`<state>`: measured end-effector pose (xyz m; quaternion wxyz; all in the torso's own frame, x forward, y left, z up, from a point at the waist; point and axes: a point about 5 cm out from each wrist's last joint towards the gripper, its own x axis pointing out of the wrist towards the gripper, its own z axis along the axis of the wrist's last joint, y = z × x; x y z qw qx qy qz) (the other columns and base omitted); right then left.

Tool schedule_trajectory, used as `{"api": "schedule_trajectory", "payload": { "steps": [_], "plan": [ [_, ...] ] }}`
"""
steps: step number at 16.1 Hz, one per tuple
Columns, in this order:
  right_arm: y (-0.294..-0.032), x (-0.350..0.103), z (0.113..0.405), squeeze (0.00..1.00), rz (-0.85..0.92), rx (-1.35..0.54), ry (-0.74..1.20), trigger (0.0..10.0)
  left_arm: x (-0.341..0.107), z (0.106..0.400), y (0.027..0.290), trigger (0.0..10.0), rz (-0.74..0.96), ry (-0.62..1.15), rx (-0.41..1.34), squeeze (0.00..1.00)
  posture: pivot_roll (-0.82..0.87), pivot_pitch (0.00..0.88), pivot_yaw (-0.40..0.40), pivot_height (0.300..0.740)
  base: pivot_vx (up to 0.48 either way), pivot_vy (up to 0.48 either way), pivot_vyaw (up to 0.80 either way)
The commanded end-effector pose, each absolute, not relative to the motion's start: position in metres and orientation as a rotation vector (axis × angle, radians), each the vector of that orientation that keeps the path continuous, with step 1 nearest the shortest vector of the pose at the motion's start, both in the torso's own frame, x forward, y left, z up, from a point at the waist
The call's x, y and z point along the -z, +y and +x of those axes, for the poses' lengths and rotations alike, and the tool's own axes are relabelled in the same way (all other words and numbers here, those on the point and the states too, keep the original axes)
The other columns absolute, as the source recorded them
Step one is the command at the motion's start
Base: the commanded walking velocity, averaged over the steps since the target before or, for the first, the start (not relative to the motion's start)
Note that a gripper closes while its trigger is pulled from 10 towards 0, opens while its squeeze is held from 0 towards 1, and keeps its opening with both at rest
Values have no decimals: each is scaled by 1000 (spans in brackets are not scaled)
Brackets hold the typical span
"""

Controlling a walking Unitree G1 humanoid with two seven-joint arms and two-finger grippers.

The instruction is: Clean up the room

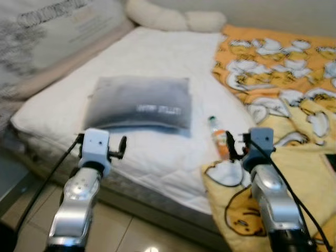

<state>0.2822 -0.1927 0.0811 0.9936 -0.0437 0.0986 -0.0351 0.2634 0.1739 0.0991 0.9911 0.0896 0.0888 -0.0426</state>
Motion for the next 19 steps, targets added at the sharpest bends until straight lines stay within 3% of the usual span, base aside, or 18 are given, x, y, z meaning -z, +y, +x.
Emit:
{"api": "schedule_trajectory", "payload": {
  "steps": [1,10,13,14,15,19],
  "plan": [
    [-191,-86,286,1000,-80,69,178,10000,-101,265,178,10000,195,175,83,0,-62,0,34,740,315,0,0],
    [-211,-92,279,1000,-113,47,196,10000,-104,257,176,10000,213,163,81,0,-54,0,7,740,307,0,0],
    [-225,-93,280,1000,-99,43,239,10000,-97,249,175,10000,230,239,139,0,-67,0,24,740,0,0,0],
    [-230,-91,293,922,-123,2,308,10000,-97,251,164,10000,234,267,277,0,-74,0,31,740,0,0,0],
    [-230,-88,305,0,-161,-58,380,10000,-97,251,156,10000,234,292,392,0,-78,0,34,740,0,0,0],
    [-231,-85,332,0,-255,-151,523,10000,-96,255,147,10000,297,359,634,0,-87,0,53,740,0,0,0]
  ]
}}
